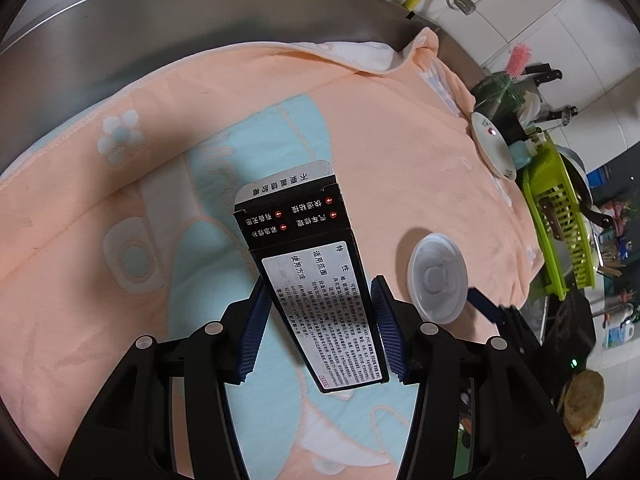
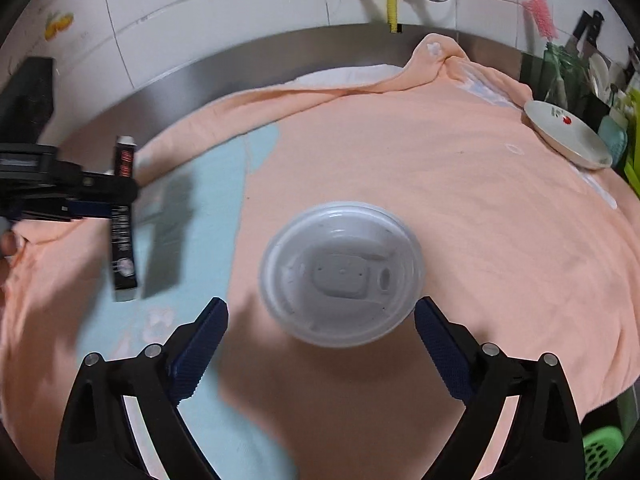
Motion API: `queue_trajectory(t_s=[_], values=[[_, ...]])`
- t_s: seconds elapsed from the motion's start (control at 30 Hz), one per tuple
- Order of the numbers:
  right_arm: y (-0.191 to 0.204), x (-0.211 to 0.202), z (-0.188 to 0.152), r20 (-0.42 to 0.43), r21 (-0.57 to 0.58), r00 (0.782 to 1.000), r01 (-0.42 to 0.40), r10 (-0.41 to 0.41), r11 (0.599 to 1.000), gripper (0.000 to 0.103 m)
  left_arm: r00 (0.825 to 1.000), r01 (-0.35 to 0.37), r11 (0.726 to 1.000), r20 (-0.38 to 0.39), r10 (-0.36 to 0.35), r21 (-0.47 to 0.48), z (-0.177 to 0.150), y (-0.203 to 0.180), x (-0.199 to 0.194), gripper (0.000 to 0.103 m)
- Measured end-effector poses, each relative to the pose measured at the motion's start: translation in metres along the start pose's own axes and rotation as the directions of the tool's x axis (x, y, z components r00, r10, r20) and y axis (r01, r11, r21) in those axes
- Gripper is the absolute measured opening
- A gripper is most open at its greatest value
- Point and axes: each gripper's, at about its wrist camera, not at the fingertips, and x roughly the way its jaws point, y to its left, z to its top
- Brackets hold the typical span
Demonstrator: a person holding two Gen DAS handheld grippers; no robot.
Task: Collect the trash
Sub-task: 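Grasp the black printed box with the left tool while the right grasps the white plastic lid, then drop the white lid and black box into the green basket with both tools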
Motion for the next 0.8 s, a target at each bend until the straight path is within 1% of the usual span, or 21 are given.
queue_trajectory(t_s=[0.23, 0.5, 0.6, 0.67, 0.8], values=[[-0.005, 0.014, 0.003, -0.017, 0.001, 0.999, 0.027, -0.027, 1.0, 0.094, 1.0, 0.009, 1.0, -0.011, -0.009, 0.009, -0.003, 0.001, 0.005, 0.05], [-0.006, 0.019, 0.005, -0.031, 0.007, 0.999, 0.015, -0.014, 1.0, 0.094, 1.0, 0.009, 1.0, -0.016, -0.009, 0.015, -0.003, 0.003, 0.007, 0.05], [-0.005, 0.019, 0.005, -0.021, 0.007, 1.0, 0.018, -0.017, 1.0, 0.094, 1.0, 0.009, 1.0, -0.017, -0.009, 0.016, -0.003, 0.003, 0.007, 0.05], [-0.005, 0.017, 0.005, -0.008, 0.016, 1.0, 0.015, -0.015, 1.0, 0.089, 1.0, 0.009, 1.0, -0.017, -0.009, 0.019, -0.004, 0.003, 0.007, 0.05], [-0.005, 0.007, 0.001, 0.022, 0.031, 0.999, 0.028, -0.029, 0.999, 0.088, 1.0, 0.011, 0.999, -0.015, -0.01, 0.034, -0.007, -0.001, 0.005, 0.05]])
